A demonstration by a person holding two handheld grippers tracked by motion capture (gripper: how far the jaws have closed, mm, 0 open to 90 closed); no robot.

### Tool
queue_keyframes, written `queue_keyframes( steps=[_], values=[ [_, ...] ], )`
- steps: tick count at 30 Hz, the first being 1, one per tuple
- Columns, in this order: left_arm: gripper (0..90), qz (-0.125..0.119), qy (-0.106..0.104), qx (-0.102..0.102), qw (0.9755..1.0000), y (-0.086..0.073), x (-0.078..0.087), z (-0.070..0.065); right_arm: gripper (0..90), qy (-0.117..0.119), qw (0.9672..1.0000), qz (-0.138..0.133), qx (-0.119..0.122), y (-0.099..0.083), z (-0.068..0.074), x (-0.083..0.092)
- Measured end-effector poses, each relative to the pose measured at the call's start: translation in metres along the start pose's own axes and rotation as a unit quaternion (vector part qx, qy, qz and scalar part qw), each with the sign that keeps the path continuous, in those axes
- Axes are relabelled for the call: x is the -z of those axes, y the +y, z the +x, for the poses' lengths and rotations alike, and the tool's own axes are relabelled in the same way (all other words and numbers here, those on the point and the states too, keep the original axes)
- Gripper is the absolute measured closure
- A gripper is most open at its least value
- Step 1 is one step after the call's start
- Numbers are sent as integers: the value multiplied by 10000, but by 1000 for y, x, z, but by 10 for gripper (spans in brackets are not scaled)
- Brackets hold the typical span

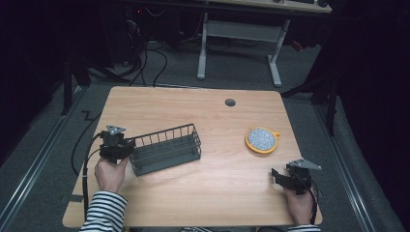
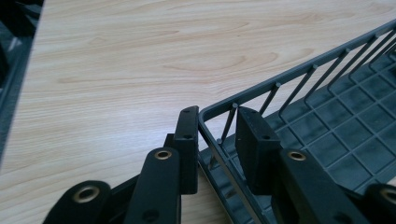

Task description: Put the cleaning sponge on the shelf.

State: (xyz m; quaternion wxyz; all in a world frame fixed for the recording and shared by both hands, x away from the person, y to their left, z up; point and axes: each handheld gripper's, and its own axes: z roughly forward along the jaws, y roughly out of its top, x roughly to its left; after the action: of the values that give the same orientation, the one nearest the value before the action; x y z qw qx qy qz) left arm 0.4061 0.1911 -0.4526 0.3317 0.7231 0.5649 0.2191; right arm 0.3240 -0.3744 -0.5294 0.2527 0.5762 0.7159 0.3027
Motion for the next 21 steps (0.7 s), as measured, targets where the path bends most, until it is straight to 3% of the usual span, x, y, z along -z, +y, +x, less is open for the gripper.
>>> queue_keyframes(
  steps=[9, 21],
  values=[
    [708, -35, -67, -58, 10000, 5, -8, -21, 325, 16, 10000, -9, 3, 0, 0, 0],
    [705, -113, -275, -243, 9993, 11, -19, -60, 319, 43, 10000, -13, 26, 0, 0, 0]
  ],
)
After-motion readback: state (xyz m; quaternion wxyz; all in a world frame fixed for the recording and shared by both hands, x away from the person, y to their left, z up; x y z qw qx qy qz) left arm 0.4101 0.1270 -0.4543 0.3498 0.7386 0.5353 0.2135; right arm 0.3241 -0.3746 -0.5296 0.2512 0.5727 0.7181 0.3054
